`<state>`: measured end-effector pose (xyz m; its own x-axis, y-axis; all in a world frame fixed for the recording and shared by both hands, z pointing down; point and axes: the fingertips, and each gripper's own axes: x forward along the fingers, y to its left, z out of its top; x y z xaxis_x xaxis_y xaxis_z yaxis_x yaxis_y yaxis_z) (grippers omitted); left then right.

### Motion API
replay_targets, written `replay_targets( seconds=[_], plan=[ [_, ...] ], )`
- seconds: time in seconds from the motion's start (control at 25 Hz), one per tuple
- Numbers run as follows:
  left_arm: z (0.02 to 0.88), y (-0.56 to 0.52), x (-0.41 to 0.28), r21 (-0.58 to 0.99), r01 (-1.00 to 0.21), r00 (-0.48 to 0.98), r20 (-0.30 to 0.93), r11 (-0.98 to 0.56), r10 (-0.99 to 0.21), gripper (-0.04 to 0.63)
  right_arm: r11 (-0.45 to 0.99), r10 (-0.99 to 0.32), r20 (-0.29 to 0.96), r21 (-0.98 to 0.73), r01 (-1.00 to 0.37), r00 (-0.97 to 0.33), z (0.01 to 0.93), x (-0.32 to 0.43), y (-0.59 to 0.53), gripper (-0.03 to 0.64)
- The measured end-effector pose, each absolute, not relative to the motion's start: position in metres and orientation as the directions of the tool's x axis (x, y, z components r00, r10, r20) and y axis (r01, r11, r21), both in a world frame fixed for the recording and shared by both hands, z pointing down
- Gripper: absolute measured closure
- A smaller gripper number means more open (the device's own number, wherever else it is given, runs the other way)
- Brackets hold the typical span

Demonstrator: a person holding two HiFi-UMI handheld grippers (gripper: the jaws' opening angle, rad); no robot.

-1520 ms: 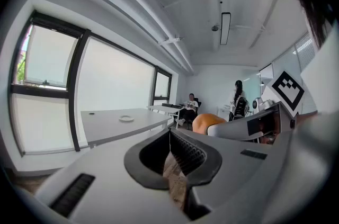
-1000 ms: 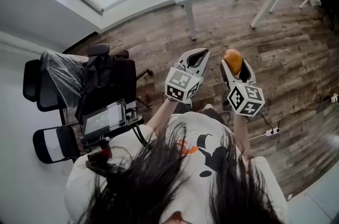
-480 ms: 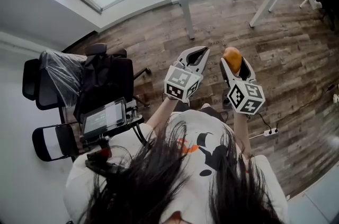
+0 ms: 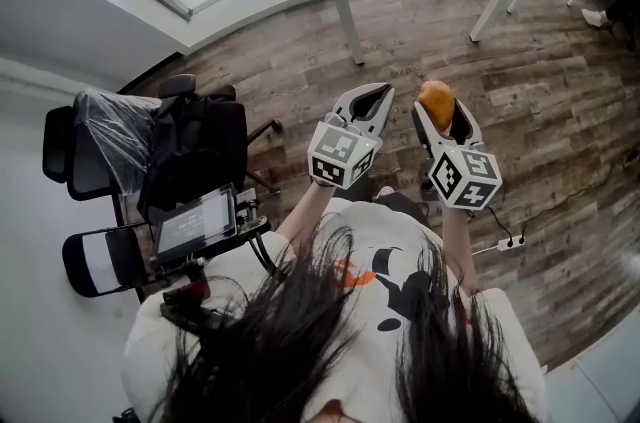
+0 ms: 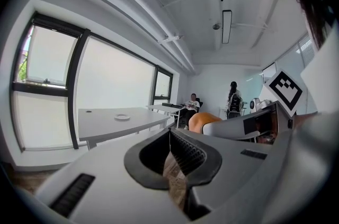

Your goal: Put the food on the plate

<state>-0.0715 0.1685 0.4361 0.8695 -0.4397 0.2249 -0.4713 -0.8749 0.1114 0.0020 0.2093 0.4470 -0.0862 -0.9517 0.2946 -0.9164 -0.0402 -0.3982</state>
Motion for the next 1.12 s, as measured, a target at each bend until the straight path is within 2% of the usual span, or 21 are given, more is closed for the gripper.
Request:
replay_targets(
  seconds=[0.44, 0.68, 1.12],
  plan=[
    [0.444, 0.174, -0.075, 0.097, -0.460, 0.869, 0.254, -0.883, -0.425, 0.591, -0.057, -0.952, 0.296, -0.428, -0.902, -0.081, 0.457, 0.003, 0.210, 0.290],
    [0.442, 0.170, -0.072, 0.097, -0.455, 0.875, 0.230, -0.885, -0.425, 0.591, -0.060, -0.957, 0.281, -0.428, -0.902, -0.070, 0.455, 0.005, 0.211, 0.289],
    [0.428, 0.017, -0.049, 0.135, -0.428, 0.896, 0.196, -0.894, -0.399, 0.590, -0.100, -0.953, 0.302, -0.416, -0.904, -0.033, 0.447, 0.024, 0.072, 0.288]
  ],
)
